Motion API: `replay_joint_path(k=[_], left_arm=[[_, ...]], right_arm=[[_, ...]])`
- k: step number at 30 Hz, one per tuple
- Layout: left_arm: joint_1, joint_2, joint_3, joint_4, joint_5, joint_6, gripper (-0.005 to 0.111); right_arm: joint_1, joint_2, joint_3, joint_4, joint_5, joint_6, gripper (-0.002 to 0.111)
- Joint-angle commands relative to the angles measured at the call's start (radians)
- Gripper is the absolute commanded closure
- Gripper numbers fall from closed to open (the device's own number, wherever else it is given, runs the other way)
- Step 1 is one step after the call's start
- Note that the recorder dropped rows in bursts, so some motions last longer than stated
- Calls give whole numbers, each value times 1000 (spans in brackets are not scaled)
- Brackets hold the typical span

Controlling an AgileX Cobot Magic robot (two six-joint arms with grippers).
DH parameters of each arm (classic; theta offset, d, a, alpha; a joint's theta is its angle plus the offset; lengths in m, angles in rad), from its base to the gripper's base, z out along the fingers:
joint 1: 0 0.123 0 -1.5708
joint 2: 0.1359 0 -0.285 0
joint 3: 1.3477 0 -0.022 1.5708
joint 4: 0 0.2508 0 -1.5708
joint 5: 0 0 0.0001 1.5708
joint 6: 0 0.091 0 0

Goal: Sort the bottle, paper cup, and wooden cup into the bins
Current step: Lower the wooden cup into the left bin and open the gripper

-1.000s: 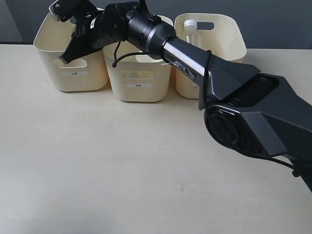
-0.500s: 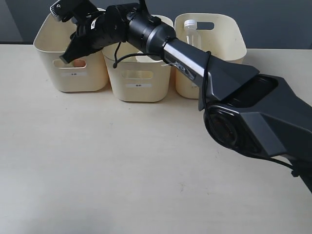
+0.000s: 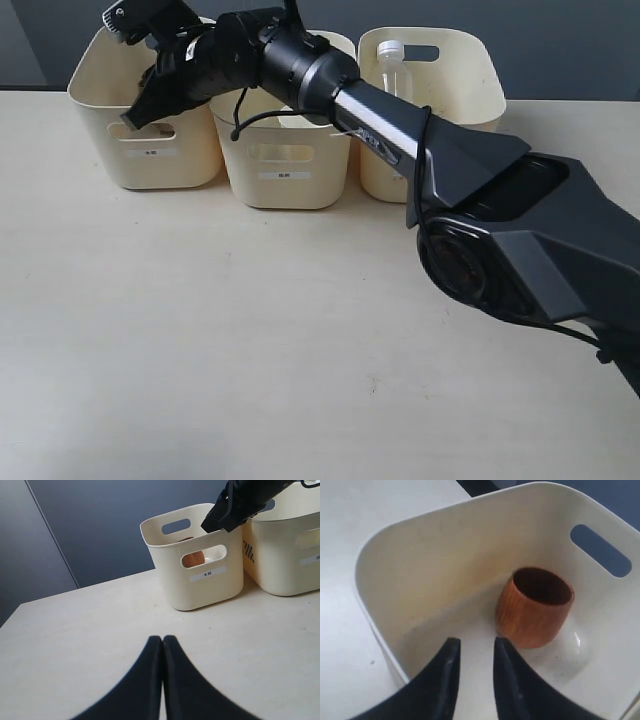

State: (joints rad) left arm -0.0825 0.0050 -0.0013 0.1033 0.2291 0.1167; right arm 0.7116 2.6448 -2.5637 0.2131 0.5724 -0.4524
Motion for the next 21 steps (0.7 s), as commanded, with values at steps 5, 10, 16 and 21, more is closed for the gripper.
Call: replay_joint_path(k=[5, 10, 16, 21], left_arm=[[3, -5, 1, 3, -5, -2, 107], [3, -5, 1, 3, -5, -2, 107], [3, -5, 1, 3, -5, -2, 107], [3, -5, 1, 3, -5, -2, 107]], right_arm=[[-1, -37, -4, -6, 18, 3, 83], [4, -94, -4, -4, 83, 3, 83], [41, -168, -4, -55, 235, 1, 91], [79, -229, -4, -78, 318, -3, 109]])
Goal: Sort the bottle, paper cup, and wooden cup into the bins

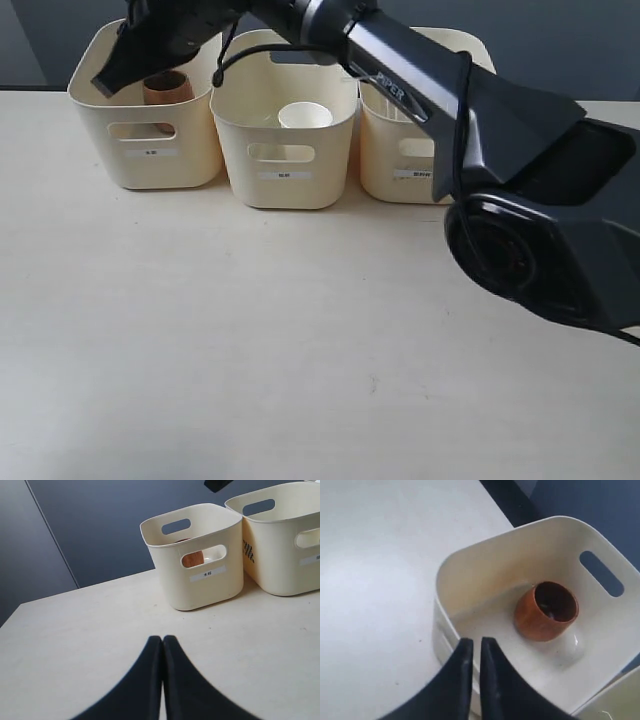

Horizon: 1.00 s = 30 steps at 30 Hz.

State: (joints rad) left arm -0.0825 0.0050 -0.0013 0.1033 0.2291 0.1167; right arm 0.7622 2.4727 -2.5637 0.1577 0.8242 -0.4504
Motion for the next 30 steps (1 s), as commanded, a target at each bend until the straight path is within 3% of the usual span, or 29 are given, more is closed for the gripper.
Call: replay_joint_path(k=[1, 10, 21, 30], left_arm=[[3, -5, 1, 3, -5, -2, 107], [3, -5, 1, 3, -3, -2, 107], [3, -5, 1, 3, -3, -2, 107], [3, -5, 1, 3, -3, -2, 107]], right_arm=[[36, -68, -4, -23, 88, -10, 109], [106, -161, -4, -60, 282, -13, 109], [233, -279, -4, -195, 397, 1, 109], [419, -520, -4, -492, 397, 140, 109]])
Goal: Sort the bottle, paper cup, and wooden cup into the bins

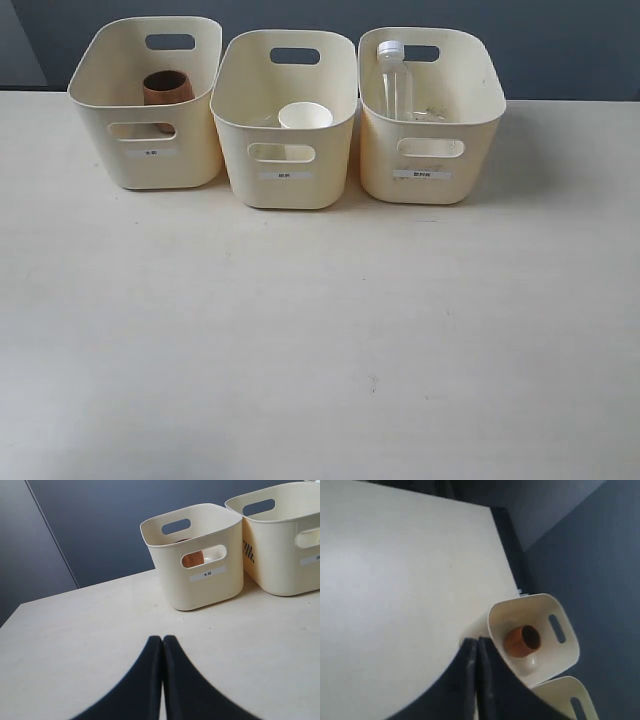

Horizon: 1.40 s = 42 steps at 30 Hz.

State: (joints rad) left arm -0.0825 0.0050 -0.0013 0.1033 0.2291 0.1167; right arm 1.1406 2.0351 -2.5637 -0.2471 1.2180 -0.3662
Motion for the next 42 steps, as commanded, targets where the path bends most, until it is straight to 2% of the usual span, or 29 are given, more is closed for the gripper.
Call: replay_joint_path(k=[1, 9, 19, 42], left_arm=[[3, -5, 1, 3, -3, -2, 107], [3, -5, 1, 3, -5, -2, 107], [3, -5, 1, 3, -5, -2, 107], [3, -5, 1, 3, -1, -2, 107]], right_arm=[[60, -118, -4, -131, 3, 81, 109], [147, -286, -4, -325, 3, 160, 109], [147, -459, -4, -378, 3, 228, 109], [147, -611, -4, -421, 3, 268, 109]])
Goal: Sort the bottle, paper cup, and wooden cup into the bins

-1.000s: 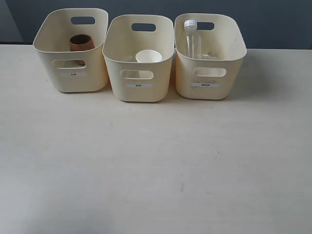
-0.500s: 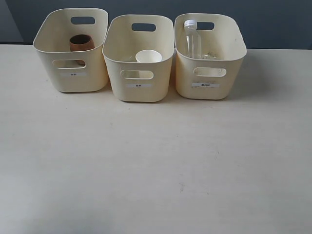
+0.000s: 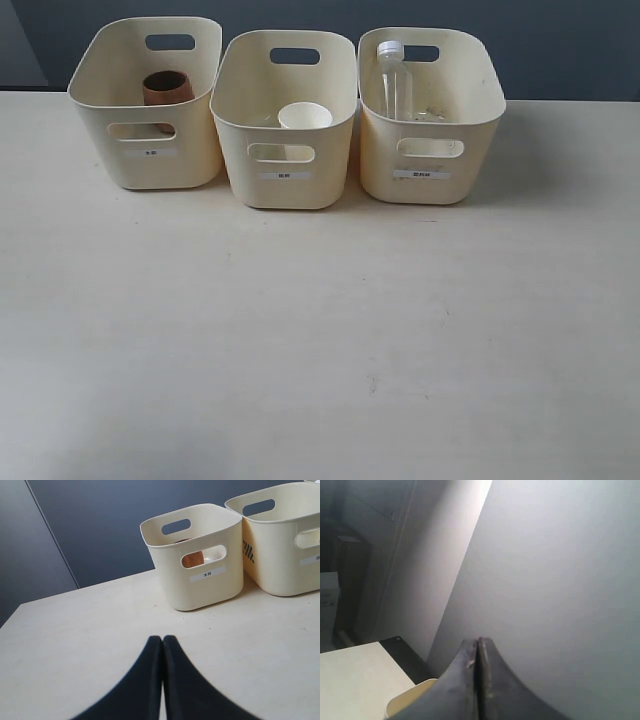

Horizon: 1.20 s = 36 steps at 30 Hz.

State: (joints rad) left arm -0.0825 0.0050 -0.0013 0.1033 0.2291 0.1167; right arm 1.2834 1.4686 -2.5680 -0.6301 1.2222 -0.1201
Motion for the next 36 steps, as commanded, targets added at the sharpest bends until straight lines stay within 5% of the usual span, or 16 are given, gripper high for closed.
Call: replay_joint_path(k=[1, 6, 22, 31, 36], left_arm=[[3, -5, 1, 3, -1, -2, 107], [3, -5, 1, 3, -3, -2, 107], [3, -5, 1, 3, -3, -2, 107], [3, -5, 1, 3, -3, -2, 107], [3, -5, 1, 3, -5, -2, 107]], right_arm=[[2, -55, 1, -40, -1, 30, 109], [-103, -87, 1, 3, -1, 48, 109], [-923, -168, 27, 374, -1, 16, 109], [-1169, -337, 438, 566, -63, 16, 109], [-1274, -495, 825, 595, -361, 16, 109]])
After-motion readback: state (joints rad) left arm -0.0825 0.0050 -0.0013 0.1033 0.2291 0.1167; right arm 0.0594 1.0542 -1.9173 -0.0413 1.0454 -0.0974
